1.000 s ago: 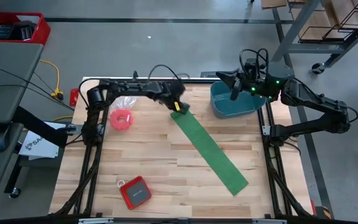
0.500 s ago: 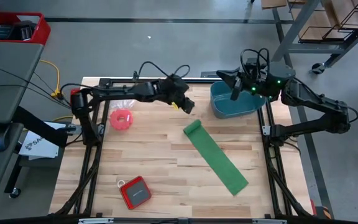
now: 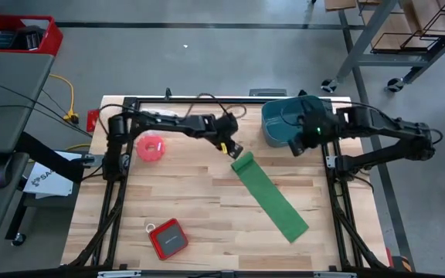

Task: Roll bandage
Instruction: Roll the green bandage

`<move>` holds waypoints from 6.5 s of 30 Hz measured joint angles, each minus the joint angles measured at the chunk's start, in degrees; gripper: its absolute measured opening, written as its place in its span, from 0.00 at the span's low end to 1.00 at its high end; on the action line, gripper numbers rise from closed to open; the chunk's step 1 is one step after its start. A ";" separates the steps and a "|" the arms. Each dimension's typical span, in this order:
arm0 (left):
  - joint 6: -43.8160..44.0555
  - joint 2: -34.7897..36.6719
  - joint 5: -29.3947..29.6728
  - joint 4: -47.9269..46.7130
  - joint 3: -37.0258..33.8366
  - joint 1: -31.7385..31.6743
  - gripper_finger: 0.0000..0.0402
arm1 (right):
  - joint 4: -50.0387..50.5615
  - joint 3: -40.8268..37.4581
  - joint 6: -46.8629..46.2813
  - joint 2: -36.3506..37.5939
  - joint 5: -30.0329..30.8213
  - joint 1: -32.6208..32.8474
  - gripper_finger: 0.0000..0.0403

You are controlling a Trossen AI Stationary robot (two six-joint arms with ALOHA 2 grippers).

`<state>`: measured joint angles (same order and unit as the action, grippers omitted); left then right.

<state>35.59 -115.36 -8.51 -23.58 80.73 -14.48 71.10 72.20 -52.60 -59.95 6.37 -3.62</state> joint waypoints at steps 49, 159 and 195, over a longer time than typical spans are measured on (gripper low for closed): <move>-11.30 -5.54 2.92 -4.68 20.50 7.47 0.00 | 4.26 -7.12 -25.88 0.74 -5.33 17.49 0.00; -8.70 -11.38 3.41 -2.06 13.46 6.07 0.00 | -32.43 -30.38 -65.42 -27.88 -19.61 50.93 0.00; -0.25 -10.36 -10.98 11.63 13.38 9.74 0.00 | -32.39 -29.71 -65.65 -27.80 -17.73 50.93 0.00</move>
<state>35.34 -125.72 -19.49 -11.94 94.11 -4.74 38.71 42.50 -118.26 -87.74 -11.36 47.31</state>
